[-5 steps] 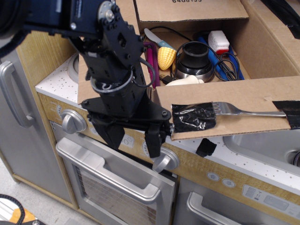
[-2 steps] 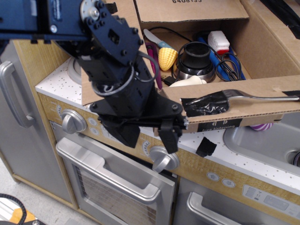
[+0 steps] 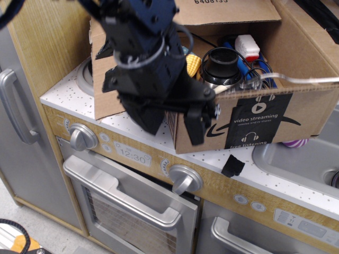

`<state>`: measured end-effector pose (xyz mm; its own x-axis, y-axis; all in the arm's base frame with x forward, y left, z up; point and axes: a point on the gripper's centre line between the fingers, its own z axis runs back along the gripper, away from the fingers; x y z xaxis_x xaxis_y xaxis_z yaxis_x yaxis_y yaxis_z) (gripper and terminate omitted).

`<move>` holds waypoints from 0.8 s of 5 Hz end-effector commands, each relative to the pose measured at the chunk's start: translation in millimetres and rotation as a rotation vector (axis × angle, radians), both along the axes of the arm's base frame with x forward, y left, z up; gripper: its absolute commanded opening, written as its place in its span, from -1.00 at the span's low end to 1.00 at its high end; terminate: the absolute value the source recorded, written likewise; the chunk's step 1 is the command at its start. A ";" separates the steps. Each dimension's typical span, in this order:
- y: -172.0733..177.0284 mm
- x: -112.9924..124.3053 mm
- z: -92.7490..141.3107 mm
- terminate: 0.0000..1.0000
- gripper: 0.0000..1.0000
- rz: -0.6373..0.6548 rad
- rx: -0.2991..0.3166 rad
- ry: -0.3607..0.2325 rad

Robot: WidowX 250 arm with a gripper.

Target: Close large4fbox flaps

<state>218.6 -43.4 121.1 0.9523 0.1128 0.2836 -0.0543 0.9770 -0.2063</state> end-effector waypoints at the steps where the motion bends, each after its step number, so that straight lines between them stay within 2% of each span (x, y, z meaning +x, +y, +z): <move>1: 20.2 31.1 27.4 -1.00 1.00 -0.097 0.081 -0.053; 3: 37.0 60.9 46.1 -1.00 1.00 -0.189 0.195 -0.067; 4: 42.7 73.1 40.9 -1.00 1.00 -0.232 0.235 -0.084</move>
